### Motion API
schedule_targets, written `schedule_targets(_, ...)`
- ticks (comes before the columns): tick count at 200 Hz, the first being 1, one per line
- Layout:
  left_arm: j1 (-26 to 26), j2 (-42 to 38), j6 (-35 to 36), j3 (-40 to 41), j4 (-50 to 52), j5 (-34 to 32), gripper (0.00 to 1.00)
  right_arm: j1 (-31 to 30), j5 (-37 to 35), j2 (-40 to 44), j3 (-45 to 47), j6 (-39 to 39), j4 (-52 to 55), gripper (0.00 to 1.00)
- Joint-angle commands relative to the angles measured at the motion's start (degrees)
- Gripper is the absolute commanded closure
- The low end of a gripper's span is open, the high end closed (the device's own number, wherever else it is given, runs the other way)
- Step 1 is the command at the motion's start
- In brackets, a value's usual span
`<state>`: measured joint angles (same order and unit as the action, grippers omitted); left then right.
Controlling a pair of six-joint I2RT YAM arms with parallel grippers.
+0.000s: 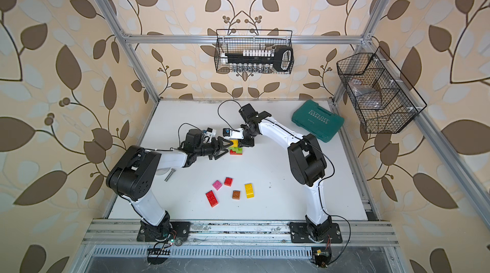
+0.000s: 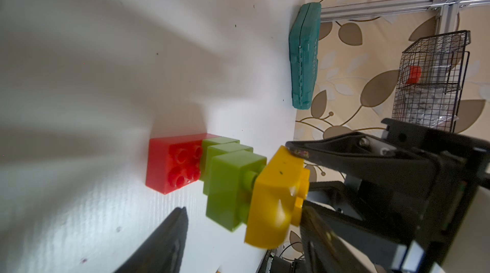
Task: Assemble the letter s with lego
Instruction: Assemble the lego brick with the lego brick.
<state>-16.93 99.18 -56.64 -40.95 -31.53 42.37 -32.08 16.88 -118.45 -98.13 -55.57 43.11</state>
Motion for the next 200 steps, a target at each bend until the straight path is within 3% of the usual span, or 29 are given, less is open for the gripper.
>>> schedule_targets(1,-0.2,-0.9,-0.8,-0.2,-3.7,-0.8,0.31,0.2,-0.1,1.6,1.1,-0.3,1.7,0.85)
schedule_targets(200,-1.7,1.7,0.1,-2.5,-3.1,-0.5,0.44,0.1,0.3,0.7,-0.1,-0.1,2.2,0.85)
